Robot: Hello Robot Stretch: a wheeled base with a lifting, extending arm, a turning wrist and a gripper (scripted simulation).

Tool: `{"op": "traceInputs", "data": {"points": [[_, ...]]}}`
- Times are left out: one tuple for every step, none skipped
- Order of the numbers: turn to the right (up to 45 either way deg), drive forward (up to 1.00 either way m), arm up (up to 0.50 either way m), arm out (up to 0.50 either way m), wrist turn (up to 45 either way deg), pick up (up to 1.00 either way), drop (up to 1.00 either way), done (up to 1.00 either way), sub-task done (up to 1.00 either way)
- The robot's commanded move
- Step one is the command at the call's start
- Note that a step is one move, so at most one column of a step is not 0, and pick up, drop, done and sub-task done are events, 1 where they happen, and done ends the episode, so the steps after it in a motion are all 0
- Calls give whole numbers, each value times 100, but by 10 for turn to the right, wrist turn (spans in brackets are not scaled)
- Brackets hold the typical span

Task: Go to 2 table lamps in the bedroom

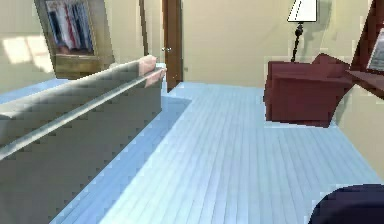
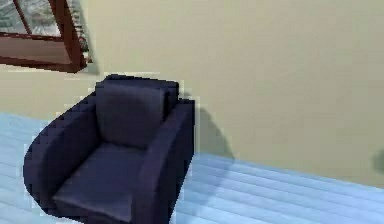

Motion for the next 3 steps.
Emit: {"op": "traceInputs", "data": {"points": [[0,100,0,0,0,0,0,0,0],[30,0,0,0,0,0,0,0,0],[0,100,0,0,0,0,0,0,0]]}}
